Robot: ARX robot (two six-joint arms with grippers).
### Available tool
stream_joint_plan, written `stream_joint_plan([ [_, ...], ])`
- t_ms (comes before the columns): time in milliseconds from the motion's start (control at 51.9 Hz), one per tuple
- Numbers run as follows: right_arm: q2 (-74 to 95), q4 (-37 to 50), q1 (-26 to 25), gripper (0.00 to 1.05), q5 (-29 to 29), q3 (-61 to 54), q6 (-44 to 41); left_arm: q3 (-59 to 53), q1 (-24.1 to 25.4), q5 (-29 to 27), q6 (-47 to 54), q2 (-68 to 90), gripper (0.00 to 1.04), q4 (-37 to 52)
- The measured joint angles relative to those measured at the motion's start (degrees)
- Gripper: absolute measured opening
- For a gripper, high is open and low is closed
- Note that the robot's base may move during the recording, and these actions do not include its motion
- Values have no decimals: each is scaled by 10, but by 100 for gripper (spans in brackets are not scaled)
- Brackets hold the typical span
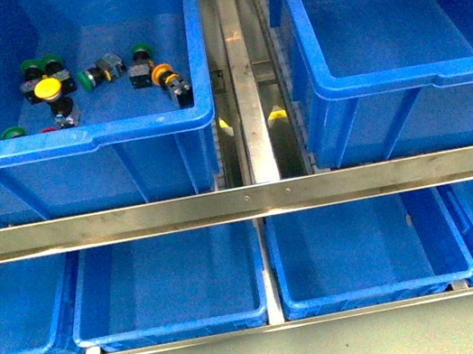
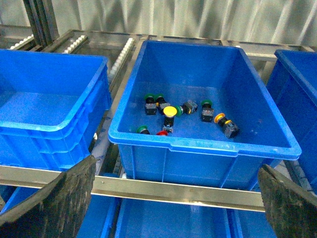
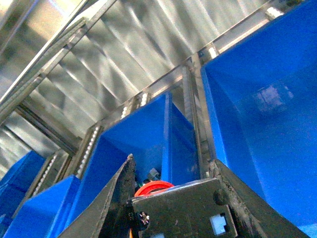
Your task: Pick red and yellow buttons and place in box
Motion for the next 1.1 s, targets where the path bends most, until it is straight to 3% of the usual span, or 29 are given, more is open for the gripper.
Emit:
stream_joint_plan([
  [1098,-35,-34,-45,38,12,-30,-17,0,0,1,0,0,97,-1],
])
